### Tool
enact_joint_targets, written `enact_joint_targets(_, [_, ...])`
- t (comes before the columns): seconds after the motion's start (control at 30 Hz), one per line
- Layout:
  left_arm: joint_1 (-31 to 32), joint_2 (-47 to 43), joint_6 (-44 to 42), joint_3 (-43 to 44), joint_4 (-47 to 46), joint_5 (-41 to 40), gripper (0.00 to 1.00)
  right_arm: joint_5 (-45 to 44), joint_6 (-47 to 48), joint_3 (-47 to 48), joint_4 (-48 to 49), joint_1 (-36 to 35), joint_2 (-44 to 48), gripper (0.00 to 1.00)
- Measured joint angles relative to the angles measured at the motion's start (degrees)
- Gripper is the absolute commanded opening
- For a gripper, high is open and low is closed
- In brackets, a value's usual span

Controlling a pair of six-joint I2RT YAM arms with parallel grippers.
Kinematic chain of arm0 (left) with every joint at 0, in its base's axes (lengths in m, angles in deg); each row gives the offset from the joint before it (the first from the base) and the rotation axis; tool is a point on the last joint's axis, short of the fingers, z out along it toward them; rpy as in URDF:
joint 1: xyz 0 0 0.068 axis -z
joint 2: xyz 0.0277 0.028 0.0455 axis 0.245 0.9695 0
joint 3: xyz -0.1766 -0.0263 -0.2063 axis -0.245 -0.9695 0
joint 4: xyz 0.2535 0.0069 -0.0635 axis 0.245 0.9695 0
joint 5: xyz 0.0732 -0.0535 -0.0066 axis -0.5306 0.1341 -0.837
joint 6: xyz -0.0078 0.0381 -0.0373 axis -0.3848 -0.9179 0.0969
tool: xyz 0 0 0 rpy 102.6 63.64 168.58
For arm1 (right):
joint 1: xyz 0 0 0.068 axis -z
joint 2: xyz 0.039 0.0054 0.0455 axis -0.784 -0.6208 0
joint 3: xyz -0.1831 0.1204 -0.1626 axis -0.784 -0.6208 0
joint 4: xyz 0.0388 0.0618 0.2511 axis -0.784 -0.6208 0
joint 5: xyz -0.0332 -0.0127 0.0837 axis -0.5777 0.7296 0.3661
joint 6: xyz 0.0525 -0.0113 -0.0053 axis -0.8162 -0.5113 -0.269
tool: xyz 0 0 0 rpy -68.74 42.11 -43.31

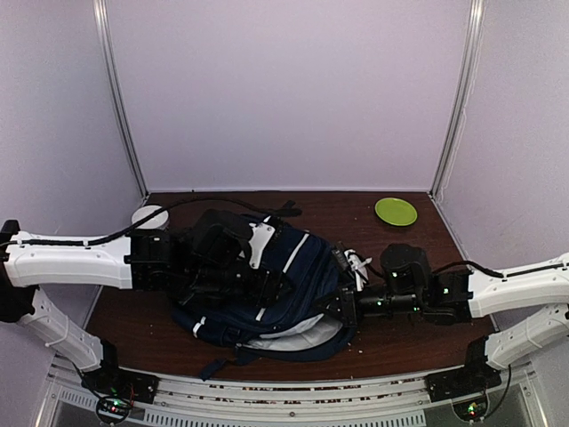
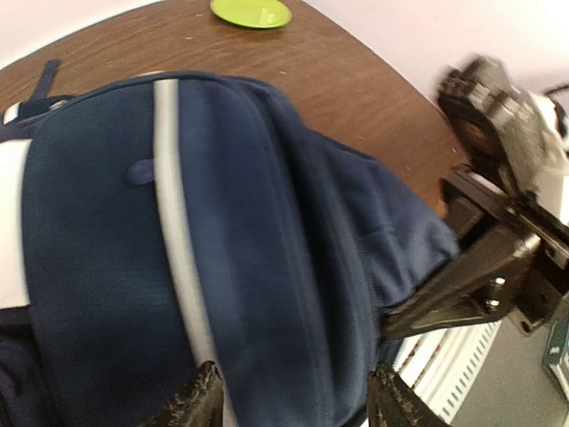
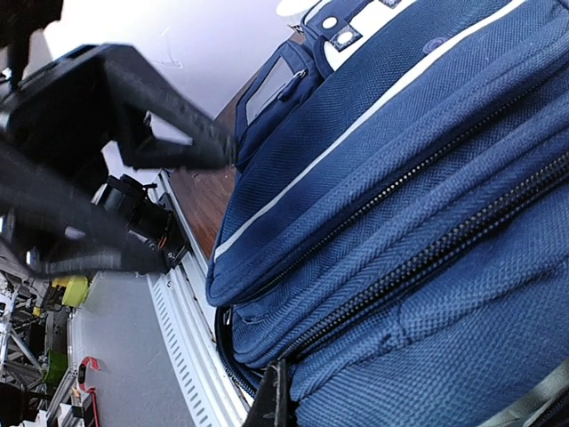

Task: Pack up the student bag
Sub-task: Adjust the student bag at the center of the board.

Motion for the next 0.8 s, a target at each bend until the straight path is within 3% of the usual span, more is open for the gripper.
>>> enact_joint_targets(0.3, [2.14,9.7,-3.74,5.68,7.23,-1.46,0.88,0.2,-0.02,0.0,0.33,0.0,-0.2,0.0])
enact_joint_targets(0.43, [2.25,10.64,-4.35,7.02,9.33,-2.62,0.78,0.35,-0.31,0.0,0.35,0.0,-0.2,0.0])
enact_joint_targets(0.6, [2.56,12.0,-5.14,8.37,10.32,-2.86,0.38,0.37,-1.38,0.0,1.01,0.0,-0.2,0.03])
enact_joint_targets(0.73, [3.02,12.5,-5.51,8.81,10.32,-3.37,0.0,0.52,-2.23,0.0,0.92,0.0,0.02,0.27])
enact_joint_targets(0.8, [2.95,12.5,-5.62,8.9,10.47,-4.07,0.0,1.09,-3.21,-0.15,0.85,-0.13,0.83,0.39])
